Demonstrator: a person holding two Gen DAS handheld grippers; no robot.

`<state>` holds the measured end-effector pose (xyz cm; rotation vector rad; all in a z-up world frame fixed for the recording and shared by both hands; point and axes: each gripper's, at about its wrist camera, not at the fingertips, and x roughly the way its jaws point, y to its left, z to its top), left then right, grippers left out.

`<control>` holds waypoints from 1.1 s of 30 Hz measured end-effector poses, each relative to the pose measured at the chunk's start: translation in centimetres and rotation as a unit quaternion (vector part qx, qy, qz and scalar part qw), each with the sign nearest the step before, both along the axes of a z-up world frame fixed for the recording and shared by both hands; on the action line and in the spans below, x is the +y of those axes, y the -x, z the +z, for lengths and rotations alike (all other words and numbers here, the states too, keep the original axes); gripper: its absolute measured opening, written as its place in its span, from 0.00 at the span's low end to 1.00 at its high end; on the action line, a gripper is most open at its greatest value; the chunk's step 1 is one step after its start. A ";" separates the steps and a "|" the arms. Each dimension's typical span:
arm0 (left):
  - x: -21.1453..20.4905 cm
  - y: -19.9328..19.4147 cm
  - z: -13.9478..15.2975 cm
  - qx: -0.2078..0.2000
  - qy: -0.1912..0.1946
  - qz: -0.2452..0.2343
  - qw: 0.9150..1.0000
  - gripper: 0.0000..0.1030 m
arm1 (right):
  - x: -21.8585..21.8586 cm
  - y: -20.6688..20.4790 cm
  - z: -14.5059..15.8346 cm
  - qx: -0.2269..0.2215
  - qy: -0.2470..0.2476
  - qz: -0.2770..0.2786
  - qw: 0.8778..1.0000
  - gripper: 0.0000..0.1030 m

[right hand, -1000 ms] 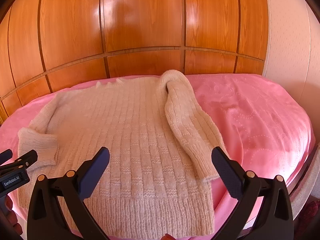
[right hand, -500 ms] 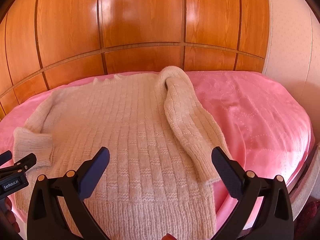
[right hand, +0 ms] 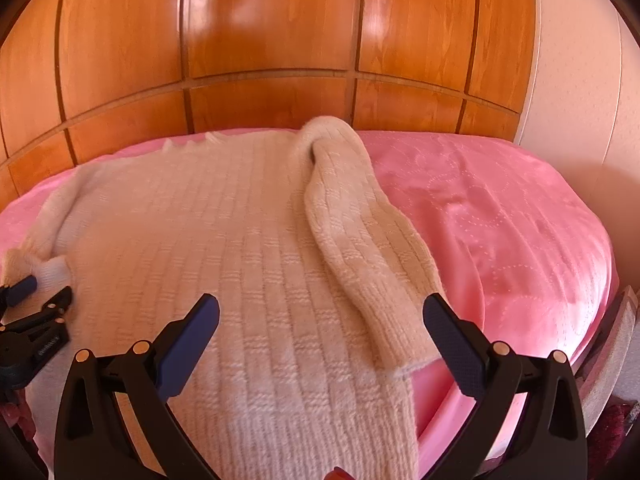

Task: Fold small clothes
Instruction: 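Grasp the folded sleeve cuff with the left gripper and pull it outward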

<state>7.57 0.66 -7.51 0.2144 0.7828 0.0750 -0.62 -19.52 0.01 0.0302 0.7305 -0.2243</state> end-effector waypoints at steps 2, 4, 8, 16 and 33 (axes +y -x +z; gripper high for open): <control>0.5 0.1 -0.2 -0.007 0.006 -0.013 1.000 0.28 | -0.2 -0.4 -0.3 0.004 0.002 -0.003 1.000 0.98; 1.1 0.2 0.1 -0.004 0.032 -0.029 0.999 0.07 | -0.4 -1.0 -0.7 0.012 0.001 -0.006 1.000 0.98; 3.6 0.4 1.9 -0.019 0.081 -0.022 0.996 0.05 | -0.8 -1.8 -1.1 0.017 0.002 -0.011 1.000 0.98; 13.4 -0.8 6.7 -0.085 0.092 0.066 0.990 0.05 | -1.9 -2.7 -2.4 0.027 -0.001 -0.028 0.999 0.98; 38.1 -4.1 6.8 -0.157 -0.003 0.356 0.921 0.06 | -3.0 -1.5 -2.2 0.032 -0.015 -0.013 0.999 0.98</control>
